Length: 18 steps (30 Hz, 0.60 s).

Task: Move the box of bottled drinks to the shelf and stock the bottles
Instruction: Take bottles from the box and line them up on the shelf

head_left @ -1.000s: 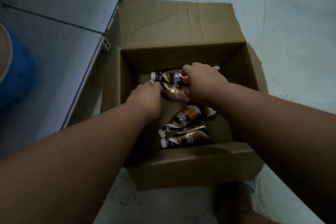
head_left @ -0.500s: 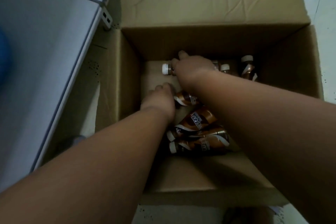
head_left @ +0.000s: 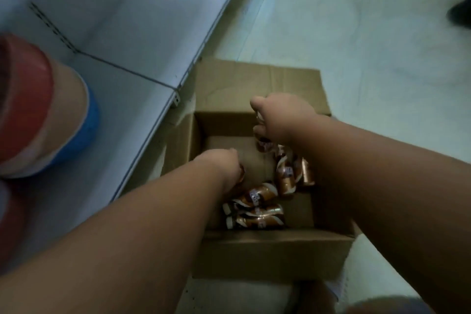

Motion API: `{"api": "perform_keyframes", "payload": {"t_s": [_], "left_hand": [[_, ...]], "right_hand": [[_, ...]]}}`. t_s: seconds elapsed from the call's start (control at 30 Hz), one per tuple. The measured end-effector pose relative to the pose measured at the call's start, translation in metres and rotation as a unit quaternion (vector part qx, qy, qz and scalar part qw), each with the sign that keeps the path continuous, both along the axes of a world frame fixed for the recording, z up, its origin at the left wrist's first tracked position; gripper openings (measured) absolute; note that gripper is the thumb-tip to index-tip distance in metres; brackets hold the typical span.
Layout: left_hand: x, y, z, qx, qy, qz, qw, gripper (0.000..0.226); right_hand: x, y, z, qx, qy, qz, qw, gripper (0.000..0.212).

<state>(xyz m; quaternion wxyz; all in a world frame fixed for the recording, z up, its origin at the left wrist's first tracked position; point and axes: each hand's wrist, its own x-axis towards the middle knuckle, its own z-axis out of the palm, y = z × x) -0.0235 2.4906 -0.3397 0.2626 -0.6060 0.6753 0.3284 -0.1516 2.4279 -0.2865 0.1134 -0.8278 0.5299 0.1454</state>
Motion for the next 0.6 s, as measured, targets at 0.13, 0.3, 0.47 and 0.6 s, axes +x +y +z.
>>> {"api": "perform_keyframes", "payload": {"t_s": [0.13, 0.3, 0.47, 0.6], "left_hand": [[0.037, 0.011, 0.134, -0.154, 0.01, 0.014, 0.988, 0.035], [0.114, 0.041, 0.283, -0.327, 0.005, 0.061, 0.943, 0.037], [0.211, 0.088, 0.364, -0.404, -0.03, 0.126, 0.905, 0.036], [0.298, 0.129, 0.389, -0.412, -0.091, 0.148, 0.894, 0.03]], "right_hand": [[0.024, 0.012, 0.14, -0.04, -0.021, 0.042, 0.998, 0.028], [0.095, 0.041, 0.289, -0.148, -0.107, 0.088, 0.979, 0.021], [0.19, 0.073, 0.364, -0.193, -0.195, 0.126, 0.953, 0.02], [0.273, 0.098, 0.379, -0.194, -0.222, 0.17, 0.94, 0.022]]}}
